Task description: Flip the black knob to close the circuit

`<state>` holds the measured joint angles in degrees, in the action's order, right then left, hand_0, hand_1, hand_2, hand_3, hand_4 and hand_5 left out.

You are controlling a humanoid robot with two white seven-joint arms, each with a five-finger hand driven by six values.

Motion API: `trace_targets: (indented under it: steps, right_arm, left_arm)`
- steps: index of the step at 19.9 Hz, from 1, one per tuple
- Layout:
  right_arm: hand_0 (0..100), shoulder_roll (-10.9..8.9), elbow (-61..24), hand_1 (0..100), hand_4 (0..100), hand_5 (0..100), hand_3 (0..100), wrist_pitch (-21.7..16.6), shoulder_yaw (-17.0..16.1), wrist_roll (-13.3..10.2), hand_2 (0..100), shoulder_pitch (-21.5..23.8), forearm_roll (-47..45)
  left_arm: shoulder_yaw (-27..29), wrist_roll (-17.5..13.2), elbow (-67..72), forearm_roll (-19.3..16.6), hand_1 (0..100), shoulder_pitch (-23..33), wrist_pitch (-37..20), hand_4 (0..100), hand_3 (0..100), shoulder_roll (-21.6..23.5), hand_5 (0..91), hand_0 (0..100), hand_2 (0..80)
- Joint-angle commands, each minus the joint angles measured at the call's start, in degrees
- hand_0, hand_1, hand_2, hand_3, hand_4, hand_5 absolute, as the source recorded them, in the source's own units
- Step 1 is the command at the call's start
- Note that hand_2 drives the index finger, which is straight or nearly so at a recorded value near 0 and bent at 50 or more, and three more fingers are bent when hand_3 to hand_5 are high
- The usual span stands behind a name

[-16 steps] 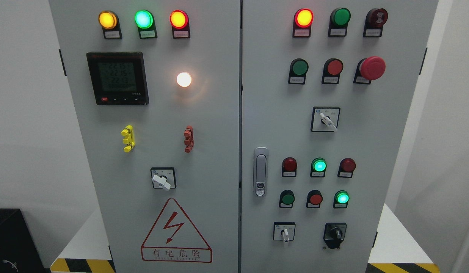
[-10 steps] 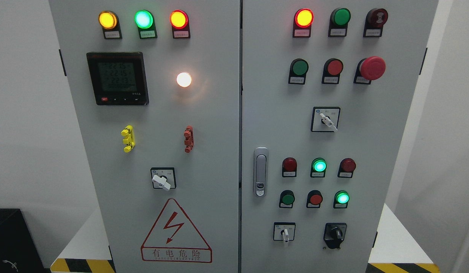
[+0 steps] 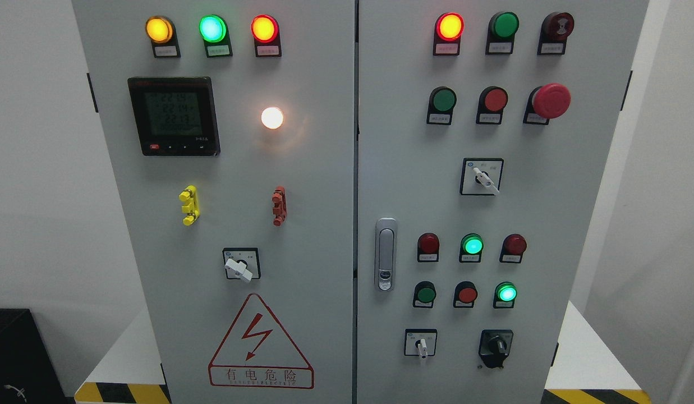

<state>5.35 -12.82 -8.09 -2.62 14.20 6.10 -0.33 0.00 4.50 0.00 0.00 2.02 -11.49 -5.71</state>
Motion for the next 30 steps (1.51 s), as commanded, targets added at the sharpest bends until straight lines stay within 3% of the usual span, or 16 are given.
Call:
trace_targets:
  steps: [1, 4, 10, 11, 16, 22, 25, 28, 30]
  right_arm:
    - [0, -0.26, -0.88, 18, 0, 0, 0, -0.08, -0.02, -0.13, 0, -3.11, -0.29]
    - [0, 0.01, -4.83, 17, 0, 0, 0, 0.01, -0.1, -0.22, 0, -3.11, -0.11]
    - [0, 0.27, -16.43, 17, 0, 0, 0, 0.01, 0.6, -2.85, 0, -1.36, 1.99]
    - [0, 0.36, -18.54, 17, 0, 0, 5, 0.01, 0.51, -3.38, 1, -0.92, 3.39]
    - [0, 0.36, -28.65, 18, 19, 0, 26, 0.01, -0.02, -5.4, 15, 0.14, 9.81]
    - [0, 0.71, -37.44, 16, 37, 18, 50, 0.1, -0.1, -8.39, 30, 0.14, 12.36]
    - [0, 1.15, -42.01, 16, 41, 24, 55, 0.01, -0.02, -9.8, 34, 0.14, 14.03]
    - [0, 1.15, -45.88, 16, 45, 30, 58, -0.08, 0.51, -12.95, 38, 0.14, 15.96]
    - [0, 1.15, -48.43, 17, 52, 42, 65, -0.08, 0.51, -15.24, 48, 0.14, 18.68]
  left_arm:
    - [-1.14, 0.24, 1.23, -1.14, 56, 0.0, -0.11, 0, 0, 0.0, 0.0, 12, 0.0]
    - [-1.14, 0.24, 1.23, -1.23, 56, 0.0, -0.02, 0, 0, 0.0, 0.0, 12, 0.0]
    - [-1.23, 0.24, 1.23, -1.14, 56, 0.0, -0.11, 0, 0, 0.0, 0.0, 12, 0.0]
    - [-1.23, 0.24, 1.23, -1.23, 56, 0.0, -0.11, 0, 0, 0.0, 0.0, 12, 0.0]
    - [-1.14, 0.33, 1.23, -1.23, 56, 0.0, -0.02, 0, 0, 0.0, 0.0, 12, 0.0]
    - [-1.14, 0.24, 1.23, -1.14, 56, 0.0, -0.02, 0, 0, 0.0, 0.0, 12, 0.0]
    - [-1.14, 0.24, 1.23, -1.14, 56, 0.0, -0.11, 0, 0, 0.0, 0.0, 12, 0.0]
    - [-1.14, 0.33, 1.23, -1.23, 56, 0.0, -0.02, 0, 0, 0.0, 0.0, 12, 0.0]
    - [-1.14, 0.24, 1.23, -1.14, 56, 0.0, -0.02, 0, 0, 0.0, 0.0, 12, 0.0]
